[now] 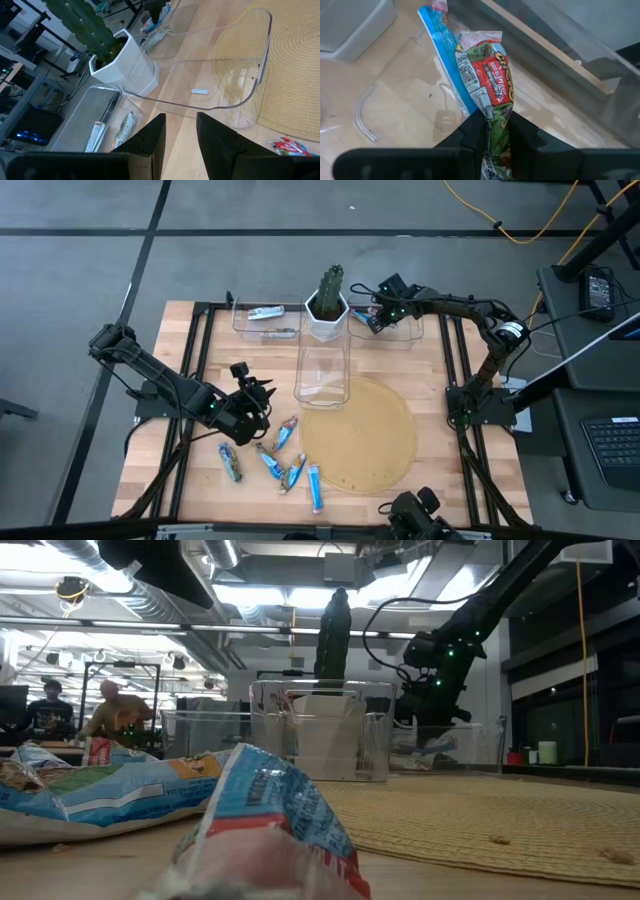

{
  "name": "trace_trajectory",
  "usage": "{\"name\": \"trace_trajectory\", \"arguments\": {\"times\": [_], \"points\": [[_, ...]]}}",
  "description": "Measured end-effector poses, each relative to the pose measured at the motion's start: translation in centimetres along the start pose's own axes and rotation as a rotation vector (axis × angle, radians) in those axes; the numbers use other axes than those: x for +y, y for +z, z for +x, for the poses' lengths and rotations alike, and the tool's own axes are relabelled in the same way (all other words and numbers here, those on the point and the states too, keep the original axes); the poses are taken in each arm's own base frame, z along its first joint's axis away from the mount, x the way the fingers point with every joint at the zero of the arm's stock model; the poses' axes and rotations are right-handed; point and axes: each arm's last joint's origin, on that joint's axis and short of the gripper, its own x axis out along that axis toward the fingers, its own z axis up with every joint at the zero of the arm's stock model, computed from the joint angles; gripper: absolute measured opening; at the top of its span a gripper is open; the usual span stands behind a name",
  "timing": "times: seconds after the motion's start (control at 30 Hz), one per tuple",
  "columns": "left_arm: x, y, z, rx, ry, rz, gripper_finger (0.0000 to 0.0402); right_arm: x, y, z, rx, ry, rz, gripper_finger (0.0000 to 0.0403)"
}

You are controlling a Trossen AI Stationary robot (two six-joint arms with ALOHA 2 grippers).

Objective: Pick and place Granola Bars by type
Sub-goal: Put the red green granola bar into the right transparent bin

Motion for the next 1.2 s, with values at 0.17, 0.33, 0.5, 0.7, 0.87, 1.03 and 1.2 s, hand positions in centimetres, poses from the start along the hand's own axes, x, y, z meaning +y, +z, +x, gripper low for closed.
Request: {"name": "trace_trajectory", "arguments": {"times": [0.17,0.33,0.5,0.7,0.87,1.03,1.2], "points": [[0.0,0.0,0.0,0.0,0.0,0.0,0.0102,0.0,0.1,0.0,-0.015,0.001,0.008,0.0071],[0.0,0.0,0.0,0.001,-0.001,0.0,0.0102,0.0,0.2,0.3,-0.015,0.001,0.025,0.0071],[0.0,0.0,0.0,0.001,-0.001,0.0,0.0102,0.0,-0.2,1.5,0.021,-0.009,0.028,0.0071],[0.0,0.0,0.0,0.001,-0.002,0.0,0.0102,-0.1,-0.4,2.4,0.043,-0.013,0.046,0.0071],[0.0,0.0,0.0,0.001,-0.002,0.0,0.0102,-0.1,-0.4,2.5,0.045,-0.013,0.052,0.0071],[0.0,0.0,0.0,0.001,-0.003,0.0,0.0102,-0.1,-0.5,2.5,0.052,-0.014,0.053,0.0071],[0.0,0.0,0.0,0.002,-0.003,0.0,0.0102,-0.1,-0.5,2.5,0.054,-0.014,0.053,0.0071]]}}
